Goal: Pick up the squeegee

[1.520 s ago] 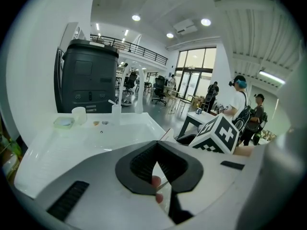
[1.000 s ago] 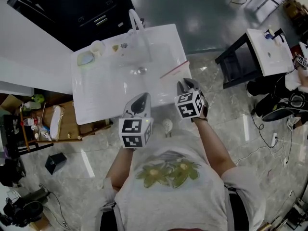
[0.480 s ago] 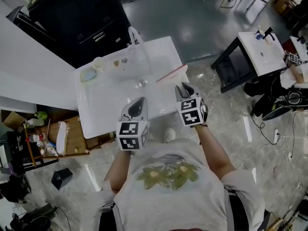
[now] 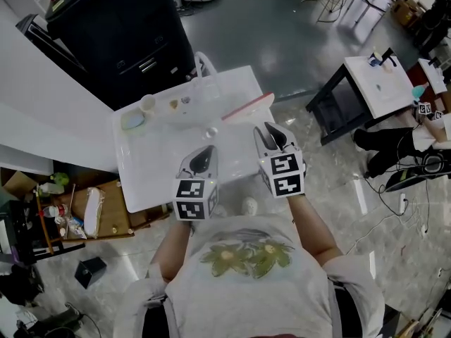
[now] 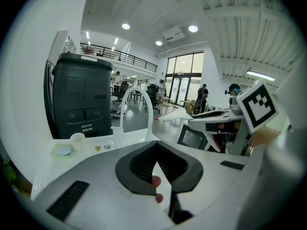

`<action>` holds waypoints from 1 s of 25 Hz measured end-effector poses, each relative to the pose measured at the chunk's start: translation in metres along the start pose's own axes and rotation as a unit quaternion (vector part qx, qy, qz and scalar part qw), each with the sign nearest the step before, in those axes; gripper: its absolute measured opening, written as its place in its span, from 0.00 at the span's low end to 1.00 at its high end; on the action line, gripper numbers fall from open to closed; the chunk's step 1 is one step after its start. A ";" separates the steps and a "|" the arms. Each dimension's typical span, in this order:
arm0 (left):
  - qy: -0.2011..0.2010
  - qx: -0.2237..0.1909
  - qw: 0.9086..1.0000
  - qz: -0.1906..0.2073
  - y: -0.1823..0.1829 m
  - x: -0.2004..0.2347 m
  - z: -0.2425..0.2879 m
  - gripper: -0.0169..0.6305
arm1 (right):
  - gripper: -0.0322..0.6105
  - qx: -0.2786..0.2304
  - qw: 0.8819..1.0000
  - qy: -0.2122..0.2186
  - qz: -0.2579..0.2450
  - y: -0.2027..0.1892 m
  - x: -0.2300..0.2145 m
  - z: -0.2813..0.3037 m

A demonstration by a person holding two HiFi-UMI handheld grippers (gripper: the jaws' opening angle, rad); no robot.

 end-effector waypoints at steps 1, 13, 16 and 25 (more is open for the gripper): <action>0.000 -0.001 1.000 0.001 0.001 0.001 -0.001 0.04 | 0.21 -0.006 1.000 0.002 0.000 0.005 0.002 -0.003; 0.002 -0.066 0.998 0.000 0.027 -0.010 -0.022 0.04 | 0.21 -0.073 0.995 0.072 -0.002 0.037 0.035 -0.027; 0.006 -0.072 0.997 -0.004 0.028 -0.008 -0.029 0.04 | 0.21 -0.075 0.993 0.089 -0.003 0.039 0.042 -0.028; 0.027 -0.069 0.997 -0.023 0.018 0.004 -0.040 0.04 | 0.21 -0.075 0.990 0.116 -0.015 0.042 0.057 -0.027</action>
Point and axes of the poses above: the fingertips, and each gripper's own axes: z forward along the fingers, x to its left, y out of its top, the point moved 5 cm from there along -z, backward along the fingers, and after that the axes turned 4 degrees about -y, right-handed, at the moved point
